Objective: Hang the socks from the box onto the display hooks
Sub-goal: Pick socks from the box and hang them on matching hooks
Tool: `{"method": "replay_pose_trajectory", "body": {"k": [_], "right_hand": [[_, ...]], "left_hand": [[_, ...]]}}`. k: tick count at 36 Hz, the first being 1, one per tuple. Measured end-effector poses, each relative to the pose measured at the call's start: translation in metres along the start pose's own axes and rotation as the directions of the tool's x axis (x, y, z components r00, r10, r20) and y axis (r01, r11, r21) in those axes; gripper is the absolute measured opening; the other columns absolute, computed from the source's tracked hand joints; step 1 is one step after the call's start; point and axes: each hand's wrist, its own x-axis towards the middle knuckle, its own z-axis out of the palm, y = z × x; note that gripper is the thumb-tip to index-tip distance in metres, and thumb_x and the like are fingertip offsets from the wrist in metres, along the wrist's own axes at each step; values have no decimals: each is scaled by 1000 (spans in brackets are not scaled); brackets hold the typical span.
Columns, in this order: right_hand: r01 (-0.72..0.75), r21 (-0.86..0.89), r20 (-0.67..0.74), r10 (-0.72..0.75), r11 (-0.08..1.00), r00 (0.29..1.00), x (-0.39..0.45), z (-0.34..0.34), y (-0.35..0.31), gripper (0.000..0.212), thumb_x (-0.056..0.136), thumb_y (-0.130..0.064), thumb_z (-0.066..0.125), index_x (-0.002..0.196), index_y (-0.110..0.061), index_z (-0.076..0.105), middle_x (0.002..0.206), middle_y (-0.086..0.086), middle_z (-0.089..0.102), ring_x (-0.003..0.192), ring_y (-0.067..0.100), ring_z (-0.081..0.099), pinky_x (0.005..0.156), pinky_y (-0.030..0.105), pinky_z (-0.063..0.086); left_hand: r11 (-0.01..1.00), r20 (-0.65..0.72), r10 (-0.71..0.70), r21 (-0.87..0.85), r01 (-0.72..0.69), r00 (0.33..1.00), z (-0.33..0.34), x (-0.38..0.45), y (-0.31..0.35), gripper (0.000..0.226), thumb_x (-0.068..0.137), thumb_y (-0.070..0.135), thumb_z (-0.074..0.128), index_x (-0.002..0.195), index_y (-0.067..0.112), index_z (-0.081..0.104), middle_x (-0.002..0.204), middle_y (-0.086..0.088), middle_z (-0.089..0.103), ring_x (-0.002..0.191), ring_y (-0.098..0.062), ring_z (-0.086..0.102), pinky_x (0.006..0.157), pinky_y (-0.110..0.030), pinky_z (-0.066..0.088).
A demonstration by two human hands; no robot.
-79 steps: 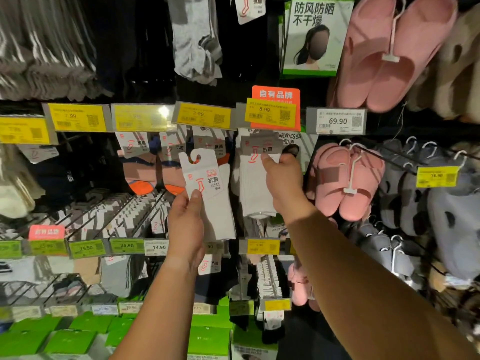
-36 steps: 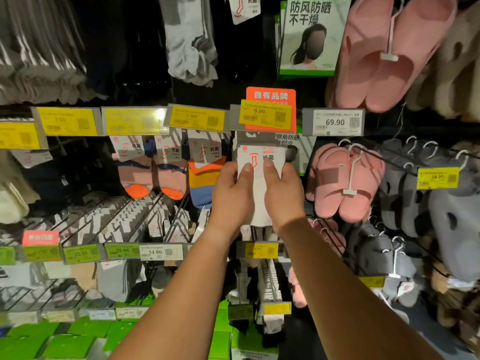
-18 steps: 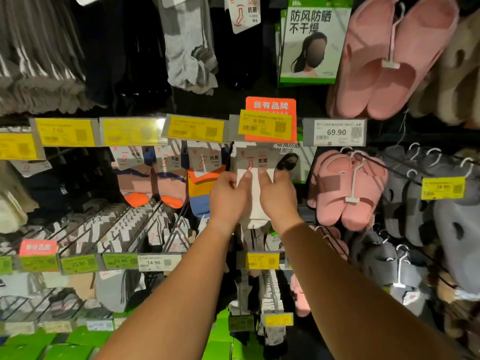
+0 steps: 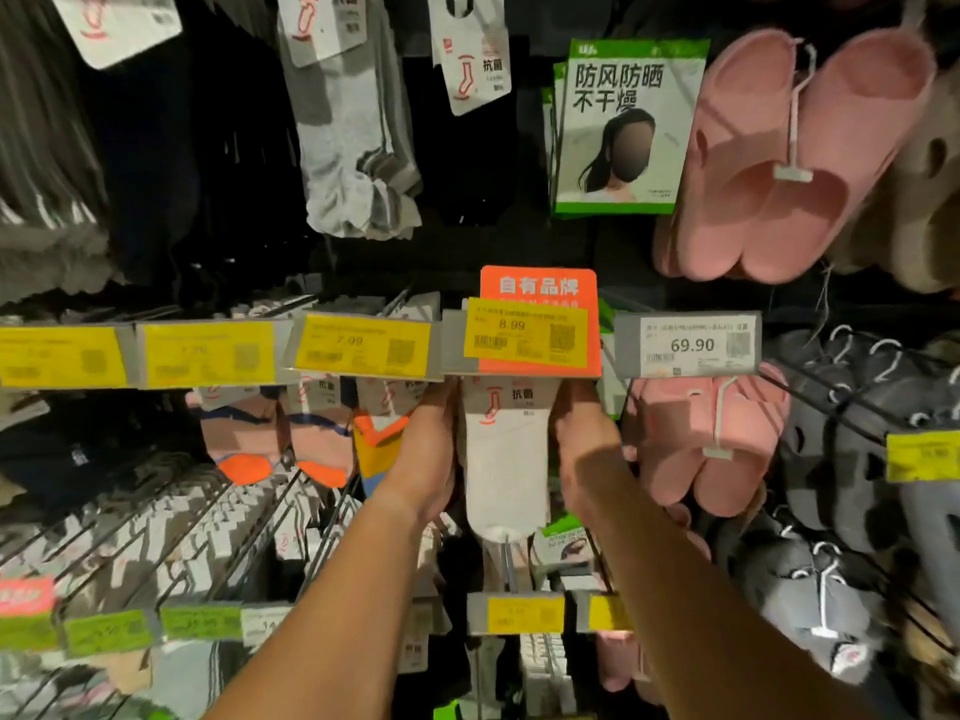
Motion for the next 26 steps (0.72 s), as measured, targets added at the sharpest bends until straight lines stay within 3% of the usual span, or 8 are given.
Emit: {"method": "replay_pose_trajectory", "body": {"k": [3, 7, 10, 14, 18, 20, 23, 26], "right_hand": [[-10, 5, -6, 10, 1000, 1000, 18, -11, -9, 38, 101, 4, 37, 72, -20, 35, 84, 14, 46, 60, 10, 58, 44, 13, 40], [-21, -41, 154, 27, 999, 988, 17, 10, -12, 35, 107, -16, 35, 73, -15, 48, 91, 21, 63, 88, 29, 69, 64, 24, 48], [-4, 141, 311, -40, 990, 949, 17, 13, -12, 38, 102, -24, 38, 74, -11, 61, 69, 7, 69, 61, 23, 67, 54, 24, 52], [58, 244, 497, -176, 968, 850, 12, 9, -25, 41, 44, -46, 89, 42, -12, 66, 45, 0, 61, 38, 9, 60, 39, 16, 46], [33, 147, 298, -76, 989, 951, 44, 18, -14, 62, 104, -15, 47, 42, -8, 48, 30, -1, 43, 54, 14, 70, 64, 8, 48], [22, 85, 381, -53, 996, 923, 42, 19, -19, 50, 101, -25, 56, 55, -5, 49, 38, 14, 51, 76, 28, 74, 68, 16, 52], [59, 38, 335, -68, 998, 940, 35, 14, -21, 57, 107, -8, 34, 52, -8, 49, 41, 26, 52, 29, 5, 51, 39, 14, 42], [-24, 188, 389, -52, 982, 920, 29, 5, -5, 21, 92, -28, 54, 78, -13, 57, 57, 2, 66, 48, 11, 64, 47, 17, 50]], "left_hand": [[1000, -19, -7, -17, 6, 1000, -3, 14, -2, 54, 107, 49, 24, 137, 19, 59, 129, -5, 69, 119, -26, 65, 102, -45, 49], [996, -17, -83, 21, 83, 996, -2, 38, -13, 51, 107, 43, 26, 108, 14, 68, 96, -4, 78, 87, -22, 73, 71, -32, 58], [993, -1, -115, 23, 115, 993, -3, 47, -21, 33, 103, 34, 43, 94, 13, 66, 80, -5, 75, 71, -21, 71, 65, -32, 58], [995, -80, -98, -26, 97, 992, -11, 59, -29, 24, 102, 31, 51, 92, 15, 66, 90, -10, 74, 90, -32, 66, 85, -47, 55], [981, -74, -168, 81, 174, 983, -2, 61, -18, 41, 107, 6, 36, 68, 12, 46, 35, 4, 52, 33, -3, 53, 38, -15, 44], [981, -49, -168, 86, 172, 985, 3, 54, -7, 42, 107, 2, 32, 69, 15, 44, 29, 3, 46, 24, -2, 44, 32, -13, 38], [986, -85, -160, 33, 163, 983, -9, 69, -32, 47, 107, 9, 32, 67, 8, 55, 46, 1, 62, 44, -10, 61, 43, -17, 49], [993, -76, -116, -39, 113, 990, -4, 54, -29, 52, 108, 25, 33, 80, 22, 76, 80, -3, 76, 73, -18, 72, 66, -29, 58]]}}
